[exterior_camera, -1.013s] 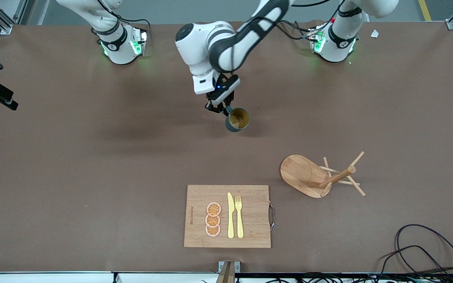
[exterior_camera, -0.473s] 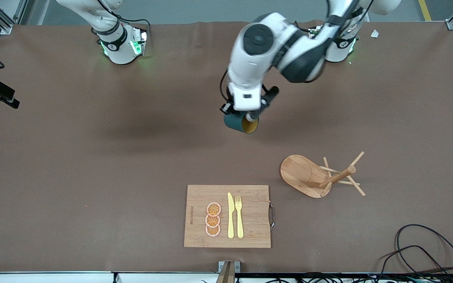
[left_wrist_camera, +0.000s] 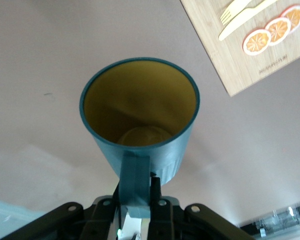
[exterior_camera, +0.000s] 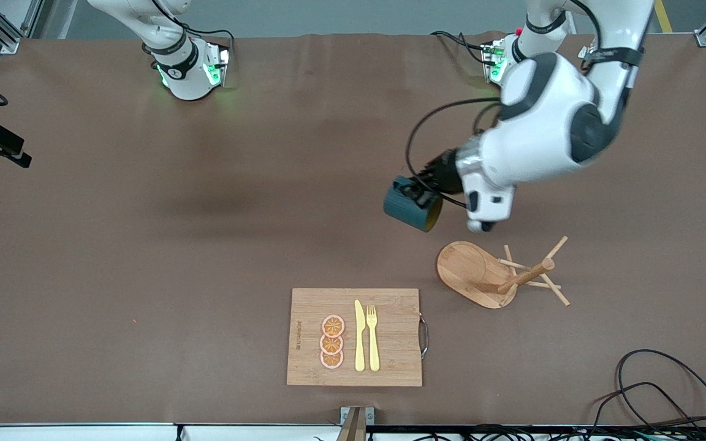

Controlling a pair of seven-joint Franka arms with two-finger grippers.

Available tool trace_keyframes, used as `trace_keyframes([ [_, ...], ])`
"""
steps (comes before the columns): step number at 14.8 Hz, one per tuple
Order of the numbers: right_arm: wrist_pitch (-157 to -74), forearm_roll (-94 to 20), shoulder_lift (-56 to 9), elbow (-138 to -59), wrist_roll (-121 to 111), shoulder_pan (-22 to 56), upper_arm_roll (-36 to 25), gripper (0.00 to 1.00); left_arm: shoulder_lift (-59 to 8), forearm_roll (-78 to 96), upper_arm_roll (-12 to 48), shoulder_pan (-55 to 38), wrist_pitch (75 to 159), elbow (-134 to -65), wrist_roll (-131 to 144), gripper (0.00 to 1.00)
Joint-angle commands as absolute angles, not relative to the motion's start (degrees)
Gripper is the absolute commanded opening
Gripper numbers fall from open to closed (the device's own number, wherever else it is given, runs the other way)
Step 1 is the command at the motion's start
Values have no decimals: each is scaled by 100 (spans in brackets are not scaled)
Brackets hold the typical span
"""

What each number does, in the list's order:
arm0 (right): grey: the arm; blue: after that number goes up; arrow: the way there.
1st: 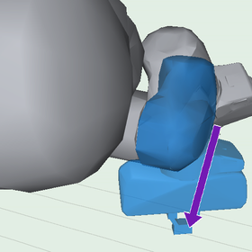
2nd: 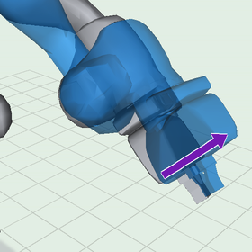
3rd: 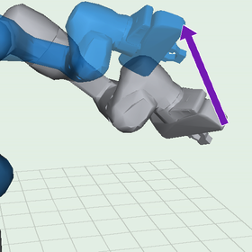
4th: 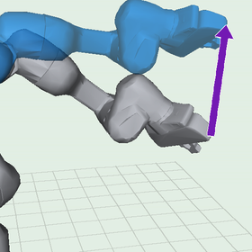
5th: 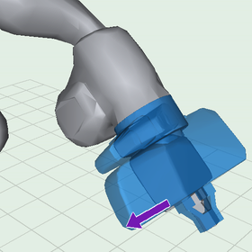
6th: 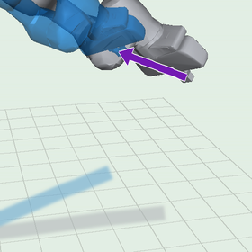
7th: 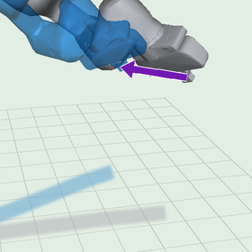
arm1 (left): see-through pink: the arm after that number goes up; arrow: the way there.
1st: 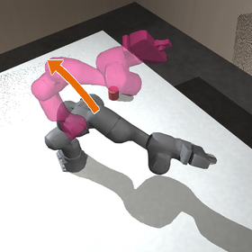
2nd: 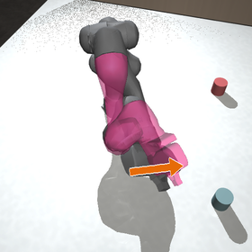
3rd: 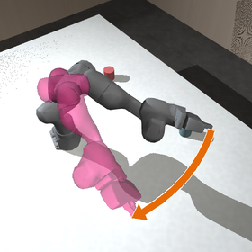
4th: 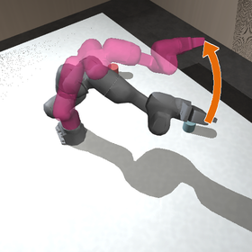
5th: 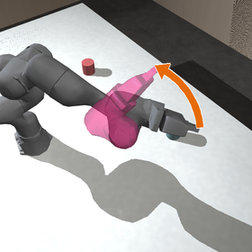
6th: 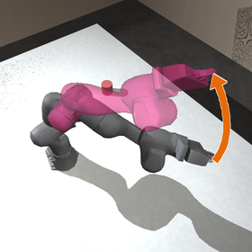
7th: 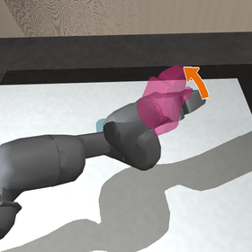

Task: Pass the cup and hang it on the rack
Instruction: 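Carry the mug with the left gripper onto a peg of the wooden rack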

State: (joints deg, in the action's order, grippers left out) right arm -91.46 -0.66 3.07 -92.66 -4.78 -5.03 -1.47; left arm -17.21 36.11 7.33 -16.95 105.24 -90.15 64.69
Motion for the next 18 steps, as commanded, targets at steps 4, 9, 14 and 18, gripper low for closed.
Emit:
trace_keyframes([
  [4,-9018,0,308,-9202,-527,-545,-105,100,-1818,4964,791,-300,9616,-9413,4423,1],
  [9,-9018,0,308,-9202,-527,-545,-105,100,-2188,5693,782,368,9238,-9360,3447,1],
  [14,-9009,0,316,-9202,-527,-545,-105,100,-2460,6459,782,755,9220,-9360,2761,1],
  [18,-8974,0,308,-9202,-519,-545,-105,100,-2636,6697,782,957,9202,-9369,2260,1],
])
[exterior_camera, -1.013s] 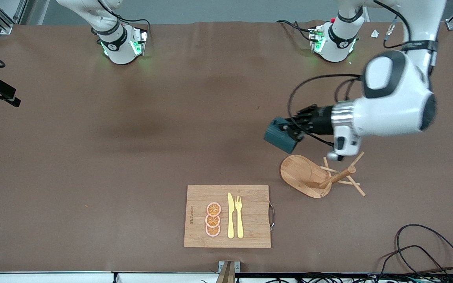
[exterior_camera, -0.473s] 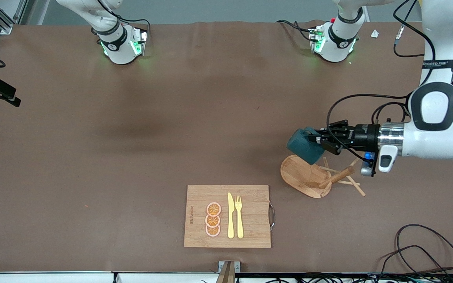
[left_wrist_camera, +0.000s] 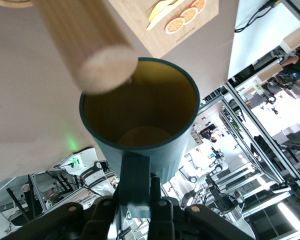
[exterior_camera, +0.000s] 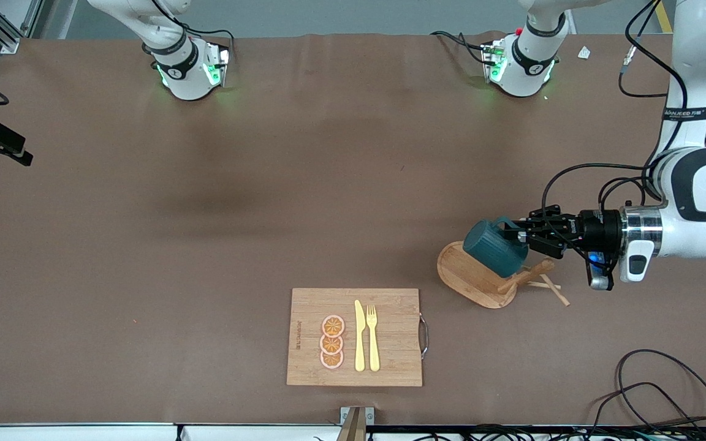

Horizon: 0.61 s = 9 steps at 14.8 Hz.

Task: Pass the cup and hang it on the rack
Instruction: 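Carry the mug with the left gripper onto a peg of the wooden rack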

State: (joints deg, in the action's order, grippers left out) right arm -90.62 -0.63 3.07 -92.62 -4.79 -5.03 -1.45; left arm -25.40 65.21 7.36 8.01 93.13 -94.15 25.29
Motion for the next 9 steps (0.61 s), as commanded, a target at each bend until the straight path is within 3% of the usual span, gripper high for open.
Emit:
trace_keyframes([
  [1,-8974,0,308,-9202,-519,-545,-105,100,-2750,6741,782,1062,9133,-9360,2093,1],
  [9,-8974,0,316,-9202,-519,-545,-105,100,-3199,6855,782,1362,8930,-9352,1134,3],
])
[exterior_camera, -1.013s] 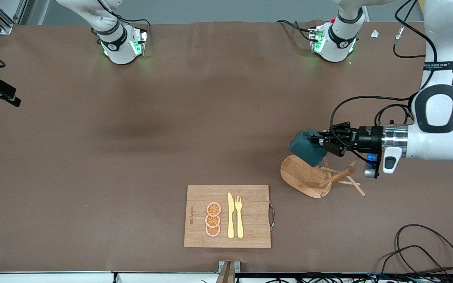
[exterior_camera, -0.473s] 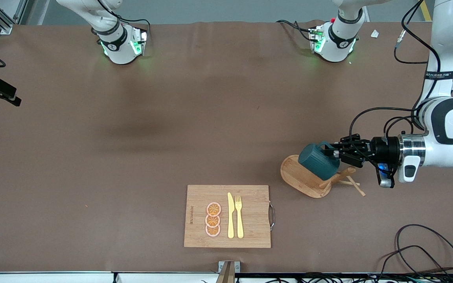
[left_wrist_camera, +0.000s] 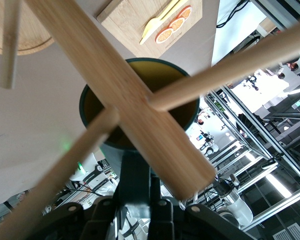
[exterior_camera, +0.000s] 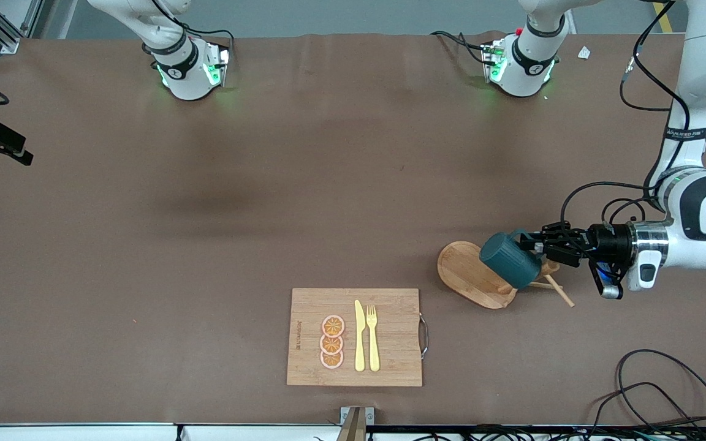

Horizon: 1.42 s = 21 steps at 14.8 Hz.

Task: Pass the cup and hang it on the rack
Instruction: 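Open the left gripper to release the mug on the rack peg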

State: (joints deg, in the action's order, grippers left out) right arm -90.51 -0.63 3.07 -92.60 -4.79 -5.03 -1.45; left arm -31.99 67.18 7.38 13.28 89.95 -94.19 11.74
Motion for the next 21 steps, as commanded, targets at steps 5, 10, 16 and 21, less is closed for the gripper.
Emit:
trace_keyframes([
  [5,-8974,0,316,-9202,-527,-545,-105,100,-3191,6847,774,1362,8930,-9334,1160,67],
  [10,-8974,0,308,-9202,-527,-545,-105,100,-2840,6759,721,1362,8921,-9290,1685,100],
  [16,-8982,0,316,-9202,-545,-562,-114,100,-1917,4858,764,1468,8780,-8879,2426,100],
  [21,-8991,9,308,-9202,-545,-563,-114,100,-1627,2203,1369,1415,8560,-8086,1953,100],
])
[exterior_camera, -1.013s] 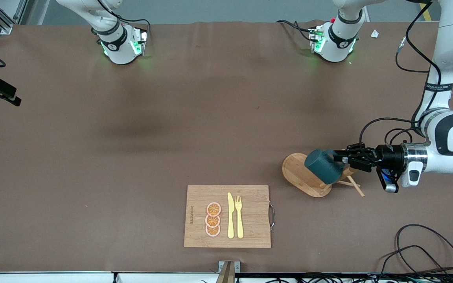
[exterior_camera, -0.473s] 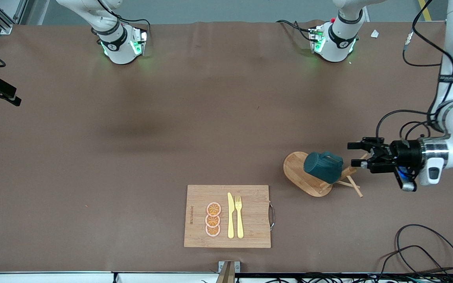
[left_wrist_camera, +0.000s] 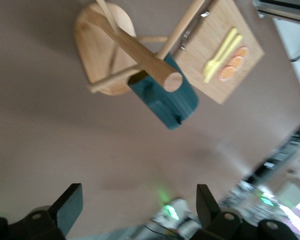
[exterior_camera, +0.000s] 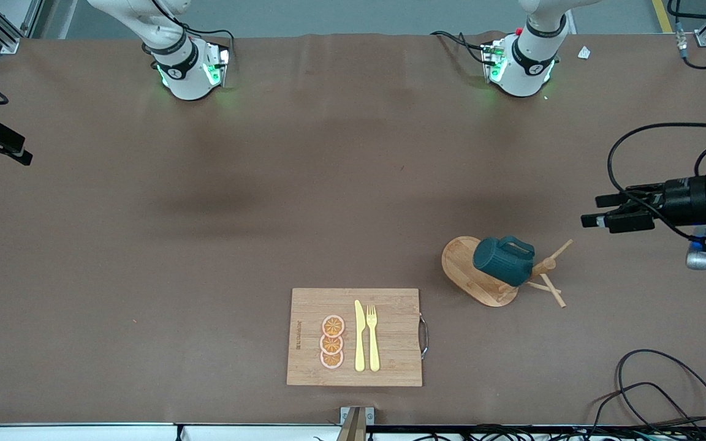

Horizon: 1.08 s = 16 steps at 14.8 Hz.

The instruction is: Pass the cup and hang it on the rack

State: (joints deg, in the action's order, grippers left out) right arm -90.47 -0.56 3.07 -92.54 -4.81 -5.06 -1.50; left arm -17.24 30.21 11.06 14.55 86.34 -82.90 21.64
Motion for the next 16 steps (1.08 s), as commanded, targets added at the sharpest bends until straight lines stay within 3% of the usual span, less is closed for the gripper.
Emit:
trace_keyframes([
  [1,-8991,9,308,-9202,-545,-563,-114,100,-1522,1780,1606,1415,8578,-8069,1855,100],
  [6,-8991,9,308,-9202,-545,-563,-114,100,-1301,29,2363,1433,8613,-7831,1468,100],
  [11,-8991,105,308,-9202,-545,-554,-114,100,-915,-158,2347,1206,8604,-7840,1327,100],
  [16,-9000,105,308,-9202,-545,-545,-114,100,-580,-97,758,-209,8596,-7893,1213,100],
])
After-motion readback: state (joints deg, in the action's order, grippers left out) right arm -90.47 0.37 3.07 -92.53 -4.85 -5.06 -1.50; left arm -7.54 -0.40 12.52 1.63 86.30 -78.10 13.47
